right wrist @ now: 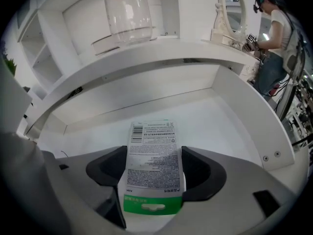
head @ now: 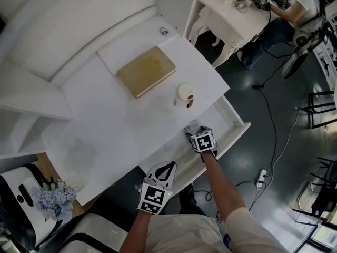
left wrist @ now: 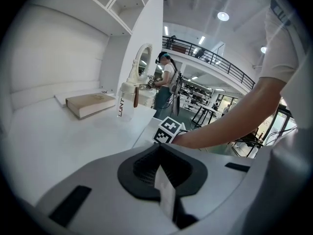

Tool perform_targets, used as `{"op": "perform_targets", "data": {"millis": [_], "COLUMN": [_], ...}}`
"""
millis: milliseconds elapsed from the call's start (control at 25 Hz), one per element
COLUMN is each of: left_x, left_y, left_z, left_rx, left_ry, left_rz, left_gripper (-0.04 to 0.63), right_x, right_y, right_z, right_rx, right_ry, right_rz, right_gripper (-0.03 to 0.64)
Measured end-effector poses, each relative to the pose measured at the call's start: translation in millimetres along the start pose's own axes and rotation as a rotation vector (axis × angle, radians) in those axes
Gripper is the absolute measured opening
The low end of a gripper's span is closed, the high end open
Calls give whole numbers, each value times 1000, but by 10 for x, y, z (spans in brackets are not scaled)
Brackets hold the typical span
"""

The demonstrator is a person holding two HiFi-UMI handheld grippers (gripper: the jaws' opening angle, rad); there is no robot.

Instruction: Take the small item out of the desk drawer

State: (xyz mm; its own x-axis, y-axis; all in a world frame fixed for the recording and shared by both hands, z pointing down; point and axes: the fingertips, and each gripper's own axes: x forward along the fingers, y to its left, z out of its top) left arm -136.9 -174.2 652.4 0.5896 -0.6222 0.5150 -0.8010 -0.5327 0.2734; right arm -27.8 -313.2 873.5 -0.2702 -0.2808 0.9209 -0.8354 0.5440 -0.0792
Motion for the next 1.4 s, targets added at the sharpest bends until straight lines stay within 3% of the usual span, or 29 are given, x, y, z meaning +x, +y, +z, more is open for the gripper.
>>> {"op": "perform_targets", "data": {"millis": [480,1080,1400], "left_x": [-23,-66,37], "left_y": [-441,-690,-1106], "left_z": [-33,20,137], "left_rx": [11,-15,26], "left_ry": [-22,-59,-72], "left_rz": [-31,41,23], "left_gripper": [17,17,17], "right_x": [-498,-1172,-1647], "right_y": [42,283,465], "right_z": [182,156,111], "right_rx": [6,-38,-33], "right_ry": [-132,-223,-302], "right_rz": [18,108,155], "right_gripper": [360,360,360]}}
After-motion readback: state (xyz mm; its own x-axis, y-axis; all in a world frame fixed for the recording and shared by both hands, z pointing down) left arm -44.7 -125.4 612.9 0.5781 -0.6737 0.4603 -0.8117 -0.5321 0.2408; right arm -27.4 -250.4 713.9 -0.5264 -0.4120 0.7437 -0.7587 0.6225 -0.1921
